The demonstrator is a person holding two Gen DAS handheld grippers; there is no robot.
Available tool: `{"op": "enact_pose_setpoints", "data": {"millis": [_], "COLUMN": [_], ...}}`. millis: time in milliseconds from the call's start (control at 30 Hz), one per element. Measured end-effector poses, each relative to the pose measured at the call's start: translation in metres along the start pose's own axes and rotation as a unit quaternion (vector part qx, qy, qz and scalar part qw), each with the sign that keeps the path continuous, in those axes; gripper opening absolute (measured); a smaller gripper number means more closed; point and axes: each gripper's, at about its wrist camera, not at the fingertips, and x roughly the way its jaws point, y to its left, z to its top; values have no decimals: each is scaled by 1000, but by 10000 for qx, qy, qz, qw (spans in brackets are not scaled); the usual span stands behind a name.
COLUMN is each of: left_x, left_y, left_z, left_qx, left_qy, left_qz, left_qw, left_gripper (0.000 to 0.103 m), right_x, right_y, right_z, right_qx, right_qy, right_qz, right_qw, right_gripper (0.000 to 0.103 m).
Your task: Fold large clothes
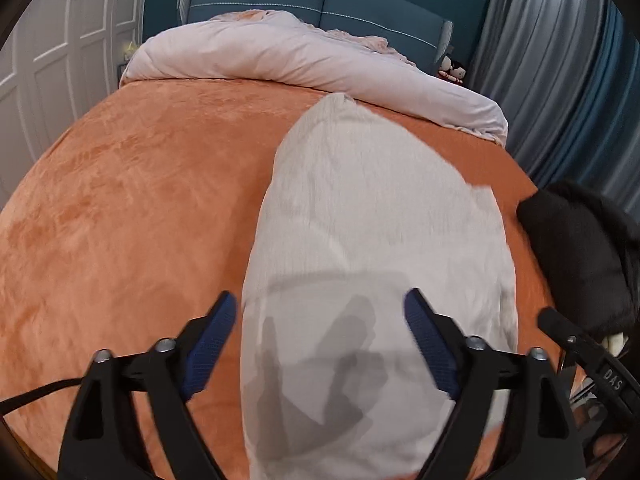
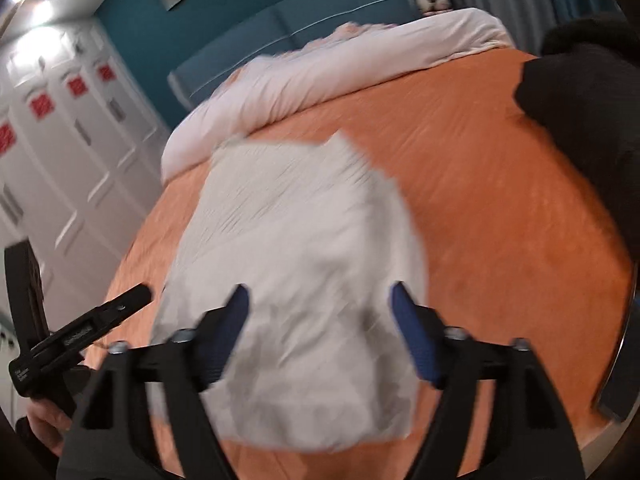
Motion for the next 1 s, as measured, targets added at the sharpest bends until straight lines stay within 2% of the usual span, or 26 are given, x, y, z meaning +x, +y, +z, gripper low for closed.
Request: {"op": "enact_pose_setpoints", "data": {"millis": [33, 100, 167, 200, 267, 300, 433, 700, 767, 833, 900, 933, 1000], "left_x": [5, 22, 44, 50, 55, 56, 65, 78, 78, 74, 65, 58, 45], "left_y": [1, 9, 24, 27, 31, 31, 35, 44, 46, 46, 42, 38, 38], "left_z": [5, 14, 15, 13, 8, 6, 1, 1, 3, 6, 8, 9, 8], "left_qx": [-72, -314, -789, -910, -937, -875, -907, -1073, -1087, -1013, -844, -723, -590], "left_qy": [51, 314, 664, 745, 655, 614, 618, 683, 686, 647, 605, 585, 603], "left_qz": [-36, -233, -475, -518, -556, -544, -687, -946, -1116, -1226, -1256, -1272, -1324], "left_qw": [10000, 9987, 9935, 9917, 9919, 9928, 9916, 9874, 9854, 9851, 9866, 9875, 9876], "left_gripper": [86, 86, 86, 88, 95, 98, 98, 98, 98, 88, 77, 71, 62], "right_x": [8, 36, 55, 65, 85, 89, 107, 131, 136, 136, 127, 120, 109], "right_y": [-11, -29, -43, -49, -53, -55, -66, -62, -58, -58, -53, -52, -51], "right_z": [6, 10, 5, -1, -12, -12, -14, -18, -19, -17, -17, -20, -27], "right_qx": [102, 370, 630, 733, 889, 956, 1364, 1306, 1303, 1484, 1466, 1538, 1686], "right_qy": [92, 552, 854, 993, 1274, 1324, 1575, 1743, 1783, 1764, 1678, 1642, 1652], "right_qz": [-124, -155, -35, 15, 207, 278, 777, 1312, 1565, 1903, 1938, 1956, 1991], "right_qw": [9998, 9977, 9943, 9924, 9876, 9862, 9750, 9671, 9627, 9543, 9554, 9545, 9511], "right_gripper": [84, 85, 85, 85, 90, 92, 94, 98, 90, 62, 47, 41, 37]}}
